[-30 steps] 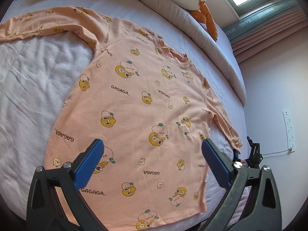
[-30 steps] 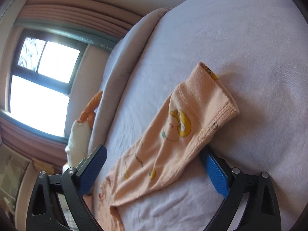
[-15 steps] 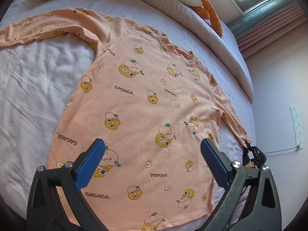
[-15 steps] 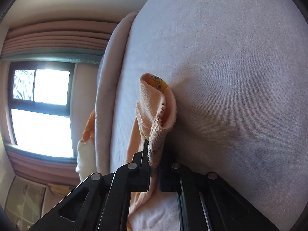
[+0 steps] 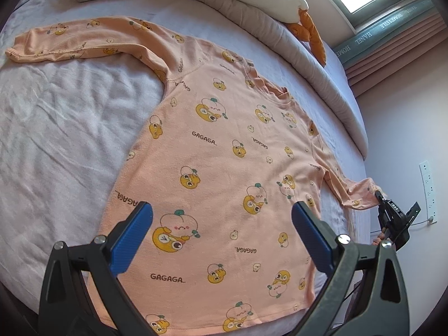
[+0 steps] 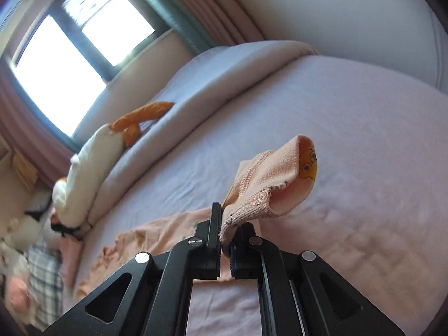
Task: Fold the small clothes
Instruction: 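Lift the sleeve with the right tool and lay it across the shirt body, then grasp the other sleeve cuff with the left tool, then fold the held sleeve across the shirt body with the left tool and release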
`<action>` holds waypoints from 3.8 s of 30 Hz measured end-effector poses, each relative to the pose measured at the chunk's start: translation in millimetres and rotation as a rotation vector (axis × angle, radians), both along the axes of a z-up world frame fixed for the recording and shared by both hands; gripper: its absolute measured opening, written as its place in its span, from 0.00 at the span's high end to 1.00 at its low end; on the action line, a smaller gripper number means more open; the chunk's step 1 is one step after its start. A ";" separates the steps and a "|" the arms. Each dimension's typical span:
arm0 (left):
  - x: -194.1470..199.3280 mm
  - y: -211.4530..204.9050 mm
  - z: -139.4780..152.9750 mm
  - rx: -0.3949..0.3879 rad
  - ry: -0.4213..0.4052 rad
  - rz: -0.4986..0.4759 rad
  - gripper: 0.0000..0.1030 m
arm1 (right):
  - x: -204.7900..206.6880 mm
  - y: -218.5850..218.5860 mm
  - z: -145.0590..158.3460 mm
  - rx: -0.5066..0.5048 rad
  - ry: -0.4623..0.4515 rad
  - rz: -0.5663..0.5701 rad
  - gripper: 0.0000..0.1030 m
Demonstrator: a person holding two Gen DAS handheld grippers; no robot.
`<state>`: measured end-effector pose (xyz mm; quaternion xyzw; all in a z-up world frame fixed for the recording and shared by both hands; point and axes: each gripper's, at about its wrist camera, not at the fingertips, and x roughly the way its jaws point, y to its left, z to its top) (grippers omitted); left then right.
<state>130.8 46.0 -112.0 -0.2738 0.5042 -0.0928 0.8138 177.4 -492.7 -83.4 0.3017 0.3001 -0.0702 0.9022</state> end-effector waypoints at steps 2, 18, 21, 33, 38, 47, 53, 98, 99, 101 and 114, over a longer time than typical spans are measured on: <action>-1.1 6.9 1.6 -0.012 -0.012 0.006 0.04 | 6.8 32.9 19.8 -0.114 -0.003 0.083 0.95; -9.6 87.2 12.2 -0.025 -0.073 0.075 0.03 | 61.4 325.5 36.4 -0.643 -0.003 0.572 0.95; -8.8 98.9 5.2 -0.023 -0.059 0.090 0.03 | 64.8 383.9 9.8 -0.785 0.028 0.629 0.95; -5.3 121.5 -9.4 -0.036 -0.031 0.116 0.03 | 81.4 477.5 -42.3 -1.020 0.097 0.707 0.95; -5.6 124.5 -10.3 -0.041 -0.025 0.122 0.03 | 87.8 490.0 -53.2 -1.009 0.155 0.754 0.93; 7.0 115.6 0.9 -0.054 -0.080 0.101 0.03 | 45.0 416.7 -4.5 -0.256 0.032 1.005 0.45; 49.9 67.2 16.5 -0.113 -0.186 -0.044 0.04 | 52.8 318.2 2.6 -0.273 0.070 0.702 0.46; 64.3 310.9 -74.9 -0.342 -0.210 0.712 0.20 | 8.5 279.9 -11.2 -0.206 0.017 0.664 0.82; 68.9 313.1 -74.5 -0.344 -0.217 0.720 0.20 | 9.1 281.2 -11.5 -0.205 0.019 0.664 0.82; 74.9 317.2 -73.5 -0.326 -0.233 0.733 0.21 | 10.6 285.1 -12.6 -0.207 0.025 0.670 0.82; 86.8 326.3 -70.7 -0.246 -0.201 0.722 0.97 | 18.1 300.9 -19.4 -0.214 0.039 0.686 0.82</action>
